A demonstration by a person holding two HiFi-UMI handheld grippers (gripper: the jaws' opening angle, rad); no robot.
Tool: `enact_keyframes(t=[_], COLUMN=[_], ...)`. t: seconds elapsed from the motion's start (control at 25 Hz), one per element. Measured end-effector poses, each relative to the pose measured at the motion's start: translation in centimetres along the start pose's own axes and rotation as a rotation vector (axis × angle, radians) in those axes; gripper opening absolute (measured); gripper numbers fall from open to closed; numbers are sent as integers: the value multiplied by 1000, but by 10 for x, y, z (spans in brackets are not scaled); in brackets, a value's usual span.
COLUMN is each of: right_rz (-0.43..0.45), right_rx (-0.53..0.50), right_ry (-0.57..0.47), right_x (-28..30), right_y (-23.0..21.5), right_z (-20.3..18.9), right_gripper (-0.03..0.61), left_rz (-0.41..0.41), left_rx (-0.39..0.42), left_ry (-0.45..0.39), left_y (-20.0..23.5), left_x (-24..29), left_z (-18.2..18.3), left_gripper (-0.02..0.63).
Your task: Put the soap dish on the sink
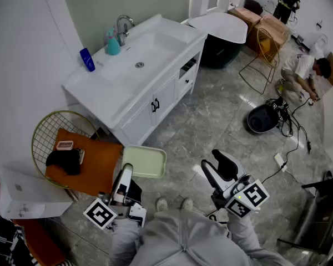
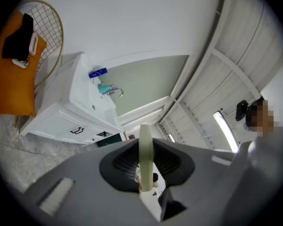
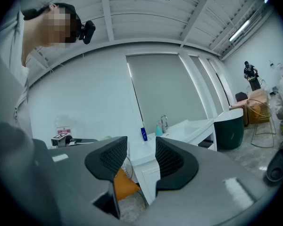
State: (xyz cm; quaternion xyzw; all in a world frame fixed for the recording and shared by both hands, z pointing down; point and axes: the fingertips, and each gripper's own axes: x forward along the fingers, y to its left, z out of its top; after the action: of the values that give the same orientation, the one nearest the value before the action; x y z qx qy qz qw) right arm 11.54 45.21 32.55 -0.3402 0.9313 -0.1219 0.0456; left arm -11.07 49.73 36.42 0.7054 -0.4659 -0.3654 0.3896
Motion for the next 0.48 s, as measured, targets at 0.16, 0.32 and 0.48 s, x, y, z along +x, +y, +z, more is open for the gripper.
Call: enact_keyframes(t=[0.16,0.32,0.48], right_rz=[1,9,13], right_rx=[4,0,-2], right_ry=[-3,-1,3], right_x=[1,5,8], right_y=[3,6,7], right_z=[-2,-2,-2], right_gripper=[186,186,186], left_rz=[5,3,6], left_rx=[3,2,-1], left_ry=[1,-1,-2], left_y=[2,3,4], left_x=[-4,-5,-4], left_z=[2,5,7], left_gripper=[129,129,129])
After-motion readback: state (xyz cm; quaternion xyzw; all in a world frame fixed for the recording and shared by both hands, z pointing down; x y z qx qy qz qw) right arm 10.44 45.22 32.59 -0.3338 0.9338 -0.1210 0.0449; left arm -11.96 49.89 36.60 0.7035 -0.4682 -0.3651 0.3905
